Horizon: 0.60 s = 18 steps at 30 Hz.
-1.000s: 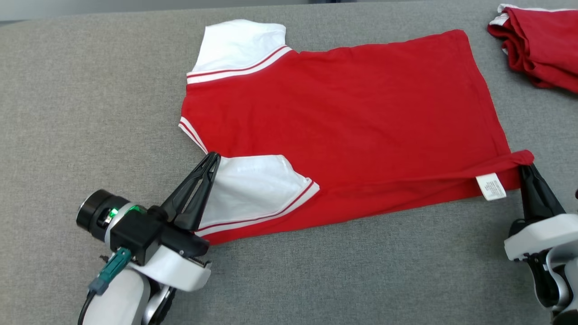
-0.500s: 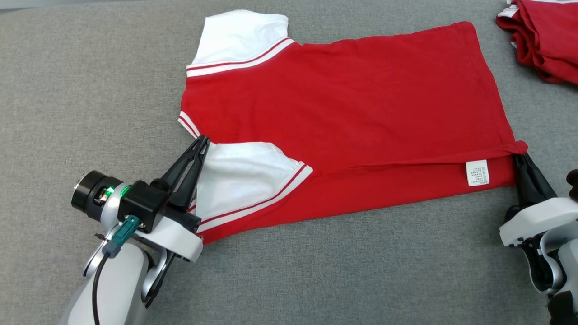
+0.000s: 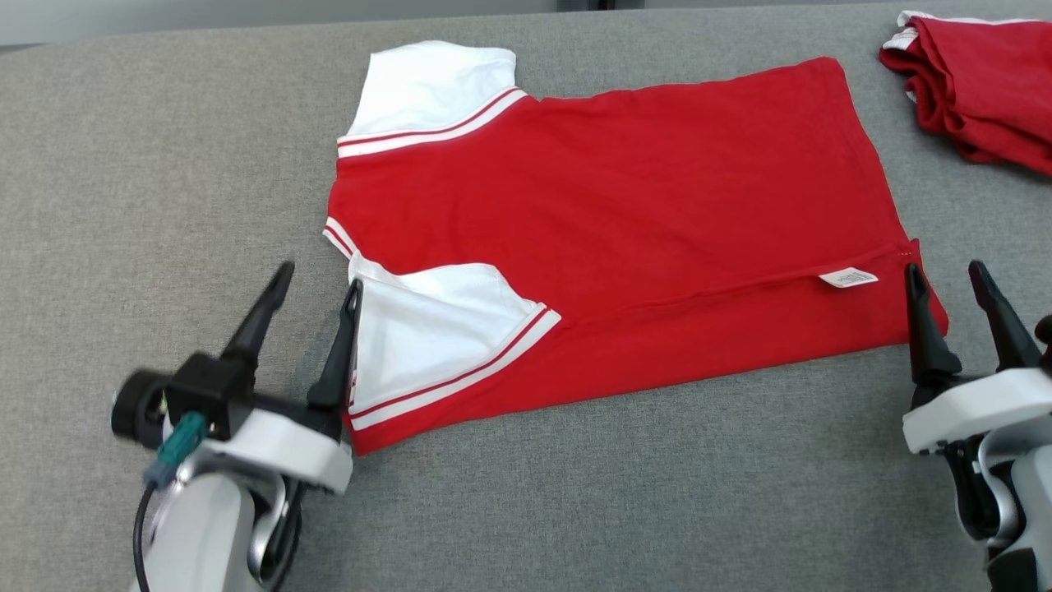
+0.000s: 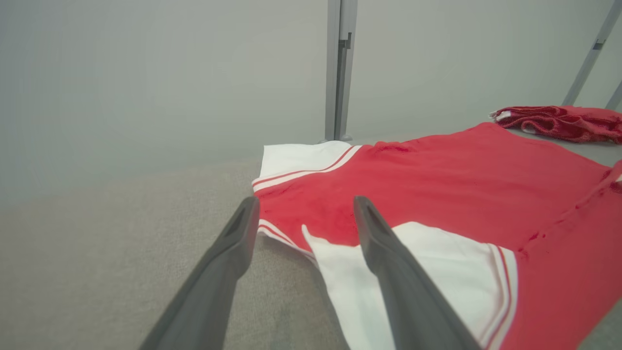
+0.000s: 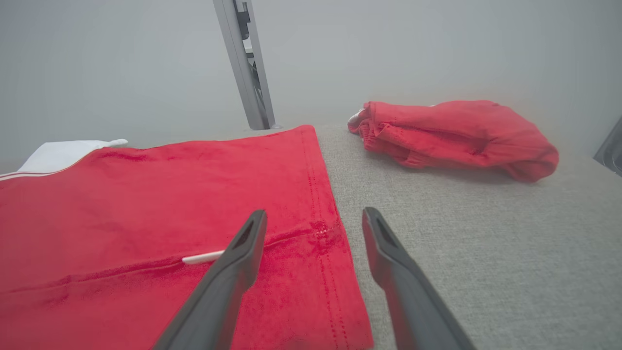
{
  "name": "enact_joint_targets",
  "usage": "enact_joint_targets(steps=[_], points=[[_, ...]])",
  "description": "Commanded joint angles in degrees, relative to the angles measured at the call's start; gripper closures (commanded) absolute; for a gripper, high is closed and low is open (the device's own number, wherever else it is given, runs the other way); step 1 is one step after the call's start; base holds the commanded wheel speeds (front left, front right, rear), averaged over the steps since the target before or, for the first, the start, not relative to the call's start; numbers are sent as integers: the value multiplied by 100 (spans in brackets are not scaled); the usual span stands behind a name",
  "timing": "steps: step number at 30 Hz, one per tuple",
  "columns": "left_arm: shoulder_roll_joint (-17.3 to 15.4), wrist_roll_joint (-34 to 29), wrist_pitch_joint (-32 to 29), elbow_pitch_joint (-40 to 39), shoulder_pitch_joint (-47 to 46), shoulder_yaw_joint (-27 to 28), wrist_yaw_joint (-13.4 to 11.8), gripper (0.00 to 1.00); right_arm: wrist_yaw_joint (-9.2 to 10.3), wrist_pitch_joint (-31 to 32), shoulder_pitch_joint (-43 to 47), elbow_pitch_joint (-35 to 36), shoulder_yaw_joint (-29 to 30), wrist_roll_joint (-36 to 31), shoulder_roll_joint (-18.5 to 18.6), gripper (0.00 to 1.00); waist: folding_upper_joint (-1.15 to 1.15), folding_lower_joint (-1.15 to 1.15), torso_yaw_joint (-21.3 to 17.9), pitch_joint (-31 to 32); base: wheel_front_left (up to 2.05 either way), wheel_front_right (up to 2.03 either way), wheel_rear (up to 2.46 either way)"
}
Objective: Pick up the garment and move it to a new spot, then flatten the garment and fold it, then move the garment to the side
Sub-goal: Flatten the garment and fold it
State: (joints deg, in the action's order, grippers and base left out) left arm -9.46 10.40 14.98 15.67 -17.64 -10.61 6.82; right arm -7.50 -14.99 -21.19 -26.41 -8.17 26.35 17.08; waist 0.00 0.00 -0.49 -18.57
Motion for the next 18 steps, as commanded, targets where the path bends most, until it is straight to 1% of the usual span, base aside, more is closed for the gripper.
enact_joint_targets(steps=[1, 5, 9, 13, 18], points=[[20, 89, 20, 32, 115, 54, 5, 0, 1, -35, 81, 75, 25, -54, -3, 0, 0, 0, 0, 30, 0, 0, 0], [226, 678, 0, 168, 604, 82, 45, 0, 1, -35, 432, 281, 176, -108, -129, 0, 0, 0, 7, 79, 0, 0, 0], [237, 1132, -312, 54, 990, -27, 59, 0, 0, -35, 625, 368, 305, -124, -225, 0, 0, 0, 34, 103, 0, 0, 0], [164, 1425, -625, -290, 1262, -116, 68, 0, 0, -34, 700, 368, 350, -136, -264, 0, 0, 0, 52, 128, 0, 0, 0], [156, 1825, -1082, -630, 1569, -154, 72, 0, 0, -35, 712, 361, 375, -142, -268, 0, 0, 0, 54, 139, 0, 0, 0]])
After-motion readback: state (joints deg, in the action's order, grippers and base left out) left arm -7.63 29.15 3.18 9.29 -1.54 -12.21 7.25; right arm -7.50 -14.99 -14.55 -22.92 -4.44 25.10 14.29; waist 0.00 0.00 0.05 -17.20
